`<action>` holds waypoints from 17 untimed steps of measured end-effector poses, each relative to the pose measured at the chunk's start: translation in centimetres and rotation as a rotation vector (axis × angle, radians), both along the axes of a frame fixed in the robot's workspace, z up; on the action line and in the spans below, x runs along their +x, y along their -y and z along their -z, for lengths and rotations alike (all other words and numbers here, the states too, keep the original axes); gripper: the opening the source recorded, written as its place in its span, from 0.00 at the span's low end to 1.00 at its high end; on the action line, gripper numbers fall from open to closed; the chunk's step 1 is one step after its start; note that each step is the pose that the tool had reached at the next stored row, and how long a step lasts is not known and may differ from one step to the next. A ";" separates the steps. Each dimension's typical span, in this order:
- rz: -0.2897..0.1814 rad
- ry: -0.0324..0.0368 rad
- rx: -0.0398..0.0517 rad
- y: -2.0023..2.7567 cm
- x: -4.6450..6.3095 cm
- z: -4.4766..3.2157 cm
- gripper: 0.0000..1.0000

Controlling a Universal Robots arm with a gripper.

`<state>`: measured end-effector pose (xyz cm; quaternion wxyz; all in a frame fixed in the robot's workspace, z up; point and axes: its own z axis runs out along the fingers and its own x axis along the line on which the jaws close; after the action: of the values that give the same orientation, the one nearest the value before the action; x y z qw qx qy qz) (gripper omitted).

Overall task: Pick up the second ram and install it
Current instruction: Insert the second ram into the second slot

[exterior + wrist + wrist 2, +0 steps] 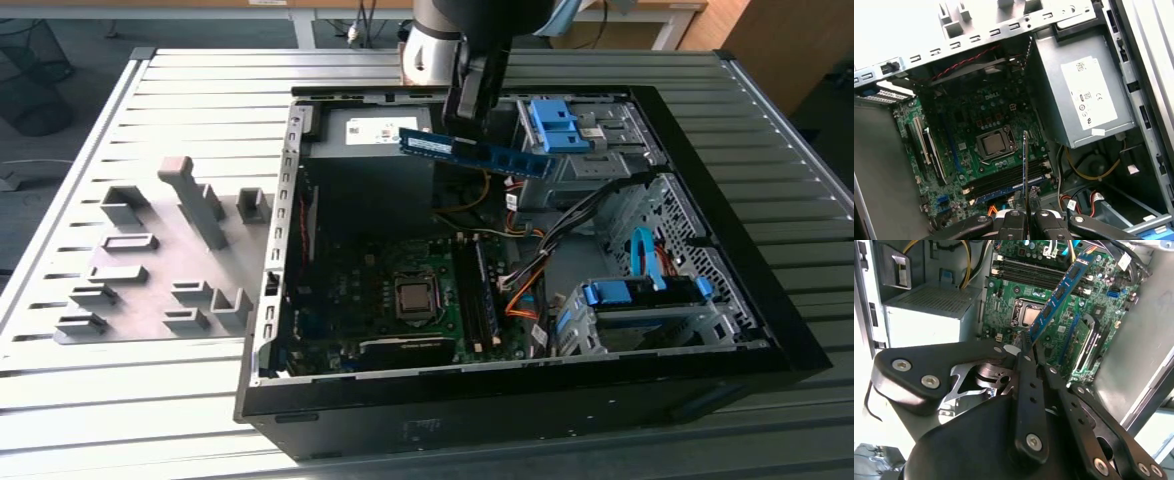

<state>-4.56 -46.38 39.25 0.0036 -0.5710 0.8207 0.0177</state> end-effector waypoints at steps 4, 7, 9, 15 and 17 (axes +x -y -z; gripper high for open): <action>0.043 0.0000 -0.0005 0.00 0.0 0.00 0.14; 0.080 0.0000 -0.0015 0.00 0.0 0.01 0.14; 0.107 0.0000 -0.0023 0.00 0.0 0.03 0.14; 0.194 0.0001 -0.0041 0.00 0.0 0.08 0.14; 0.221 0.0001 -0.0050 0.00 0.0 0.09 0.14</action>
<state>-4.56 -46.39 39.16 0.0041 -0.4770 0.8788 0.0151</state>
